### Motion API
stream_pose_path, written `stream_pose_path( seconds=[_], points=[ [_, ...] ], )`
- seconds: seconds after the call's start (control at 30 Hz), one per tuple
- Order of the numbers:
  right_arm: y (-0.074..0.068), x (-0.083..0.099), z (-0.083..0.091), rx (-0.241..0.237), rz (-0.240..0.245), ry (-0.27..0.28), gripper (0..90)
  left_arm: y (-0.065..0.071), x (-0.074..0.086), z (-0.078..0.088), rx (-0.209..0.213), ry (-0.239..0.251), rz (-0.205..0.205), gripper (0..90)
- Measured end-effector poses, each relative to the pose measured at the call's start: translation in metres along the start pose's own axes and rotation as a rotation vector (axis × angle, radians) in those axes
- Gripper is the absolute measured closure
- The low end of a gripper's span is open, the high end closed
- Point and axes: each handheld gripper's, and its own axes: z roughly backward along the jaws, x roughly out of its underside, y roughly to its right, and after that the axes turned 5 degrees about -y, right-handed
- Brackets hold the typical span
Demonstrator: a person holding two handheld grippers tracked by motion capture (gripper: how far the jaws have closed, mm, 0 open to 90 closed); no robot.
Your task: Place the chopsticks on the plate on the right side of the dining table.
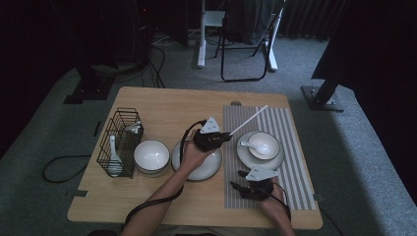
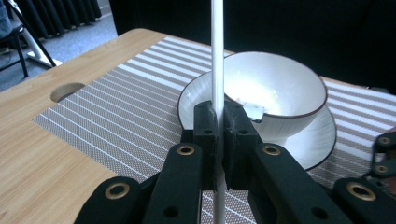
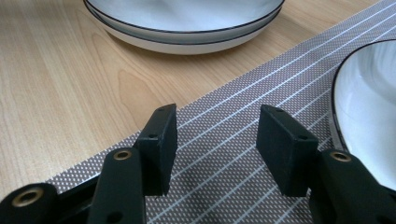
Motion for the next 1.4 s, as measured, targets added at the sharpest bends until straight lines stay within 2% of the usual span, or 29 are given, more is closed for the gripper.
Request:
stream_pose_path(
  seconds=[0.27,0.6,1.07,1.27,1.4],
  points=[
    [0.000,0.001,-0.003,-0.007,-0.008,-0.010,47.4,-0.004,0.003,-0.010,-0.021,-0.032,0.008,86.0],
    [-0.001,0.002,-0.004,-0.012,-0.015,-0.013,47.3,-0.008,0.000,-0.023,-0.034,-0.069,0.008,85.9],
    [-0.001,0.003,-0.007,-0.024,-0.015,-0.023,47.4,-0.010,0.003,-0.039,-0.015,-0.101,0.013,85.9],
    [-0.002,0.003,-0.007,-0.024,-0.013,-0.023,47.3,-0.013,0.003,-0.043,-0.016,-0.114,0.028,85.9],
    [-0.002,0.003,-0.007,-0.024,-0.013,-0.023,47.3,-0.014,0.003,-0.049,-0.016,-0.141,0.029,85.9]
  ],
)
